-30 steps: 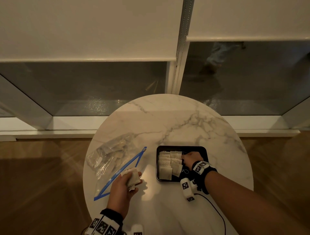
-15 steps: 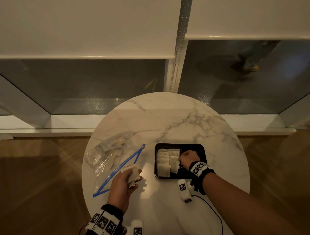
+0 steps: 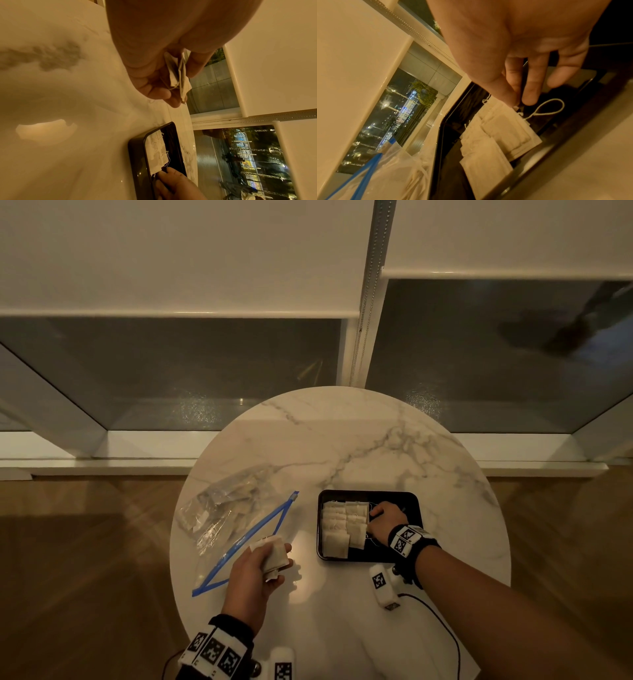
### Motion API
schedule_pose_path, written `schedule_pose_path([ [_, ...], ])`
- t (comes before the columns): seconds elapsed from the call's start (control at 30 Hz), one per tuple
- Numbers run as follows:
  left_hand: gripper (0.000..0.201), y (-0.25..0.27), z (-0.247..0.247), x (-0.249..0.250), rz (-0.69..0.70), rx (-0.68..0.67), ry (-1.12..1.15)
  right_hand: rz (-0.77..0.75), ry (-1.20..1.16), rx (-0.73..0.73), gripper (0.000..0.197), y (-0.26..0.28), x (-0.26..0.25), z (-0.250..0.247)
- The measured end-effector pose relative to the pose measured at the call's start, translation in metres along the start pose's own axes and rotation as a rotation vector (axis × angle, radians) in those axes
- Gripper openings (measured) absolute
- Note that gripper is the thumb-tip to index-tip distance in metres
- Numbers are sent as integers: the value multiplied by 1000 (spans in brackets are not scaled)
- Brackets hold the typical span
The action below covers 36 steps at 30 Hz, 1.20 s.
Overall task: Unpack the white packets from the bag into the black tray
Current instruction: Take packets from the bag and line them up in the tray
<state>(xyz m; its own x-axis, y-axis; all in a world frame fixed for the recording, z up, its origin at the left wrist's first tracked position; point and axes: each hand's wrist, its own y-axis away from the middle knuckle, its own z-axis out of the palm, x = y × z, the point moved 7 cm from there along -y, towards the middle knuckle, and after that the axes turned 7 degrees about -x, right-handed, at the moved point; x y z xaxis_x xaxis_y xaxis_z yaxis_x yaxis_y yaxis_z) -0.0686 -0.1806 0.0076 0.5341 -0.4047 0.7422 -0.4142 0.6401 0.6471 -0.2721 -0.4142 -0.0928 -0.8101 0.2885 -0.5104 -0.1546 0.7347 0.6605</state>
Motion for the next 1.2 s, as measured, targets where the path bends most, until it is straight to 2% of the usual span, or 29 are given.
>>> schedule_pose_path([
  [0.17, 22, -1, 0, -1, -4, 1, 2, -32, 49, -1, 18, 0, -3, -2],
  [0.37, 23, -1, 1, -1, 0, -5, 6, 44, 66, -89, 40, 3, 0, 5],
  [0.77, 23, -2, 1, -2, -3, -1, 0, -10, 93, -85, 30, -2, -2, 1],
  [1.2, 24, 0, 5, -1, 19, -21, -9, -79, 189, -90, 31, -2, -6, 1],
])
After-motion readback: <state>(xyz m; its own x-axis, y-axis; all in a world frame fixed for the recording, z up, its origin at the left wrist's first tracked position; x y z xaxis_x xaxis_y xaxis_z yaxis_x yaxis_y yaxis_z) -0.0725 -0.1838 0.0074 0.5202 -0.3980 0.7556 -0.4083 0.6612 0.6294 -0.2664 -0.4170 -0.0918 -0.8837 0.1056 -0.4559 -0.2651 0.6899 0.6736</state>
